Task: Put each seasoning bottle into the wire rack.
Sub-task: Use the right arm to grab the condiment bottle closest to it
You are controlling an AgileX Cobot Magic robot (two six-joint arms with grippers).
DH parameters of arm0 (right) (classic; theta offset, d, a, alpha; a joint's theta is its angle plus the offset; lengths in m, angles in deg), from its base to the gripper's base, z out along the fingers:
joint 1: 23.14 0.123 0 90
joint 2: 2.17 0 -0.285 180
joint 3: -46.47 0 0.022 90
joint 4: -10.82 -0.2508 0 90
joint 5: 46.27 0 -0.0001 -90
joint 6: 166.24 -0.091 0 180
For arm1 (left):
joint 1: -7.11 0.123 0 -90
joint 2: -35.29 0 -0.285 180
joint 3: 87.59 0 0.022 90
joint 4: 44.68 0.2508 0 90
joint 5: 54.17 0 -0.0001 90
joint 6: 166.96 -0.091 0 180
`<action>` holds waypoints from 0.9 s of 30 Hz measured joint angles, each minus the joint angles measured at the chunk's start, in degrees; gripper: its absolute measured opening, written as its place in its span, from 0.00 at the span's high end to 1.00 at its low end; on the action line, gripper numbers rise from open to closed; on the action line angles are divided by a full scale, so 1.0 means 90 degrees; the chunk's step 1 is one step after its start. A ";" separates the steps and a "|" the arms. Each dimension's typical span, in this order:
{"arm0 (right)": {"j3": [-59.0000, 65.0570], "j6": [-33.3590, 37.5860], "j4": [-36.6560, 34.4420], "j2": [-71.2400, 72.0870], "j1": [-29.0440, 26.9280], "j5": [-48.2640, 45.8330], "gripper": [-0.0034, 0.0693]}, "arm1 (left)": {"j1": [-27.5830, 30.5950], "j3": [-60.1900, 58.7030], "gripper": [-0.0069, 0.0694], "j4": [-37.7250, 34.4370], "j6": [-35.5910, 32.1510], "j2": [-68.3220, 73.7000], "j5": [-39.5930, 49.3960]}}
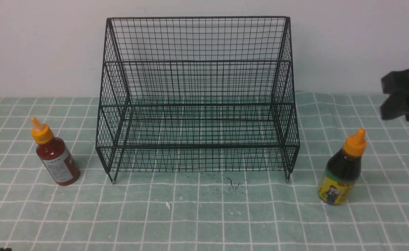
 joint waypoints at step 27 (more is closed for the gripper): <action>-0.0293 0.0438 0.0521 -0.1502 0.0710 -0.0151 0.54 | 0.0006 0.0000 0.92 0.0000 0.0000 0.0000 0.0000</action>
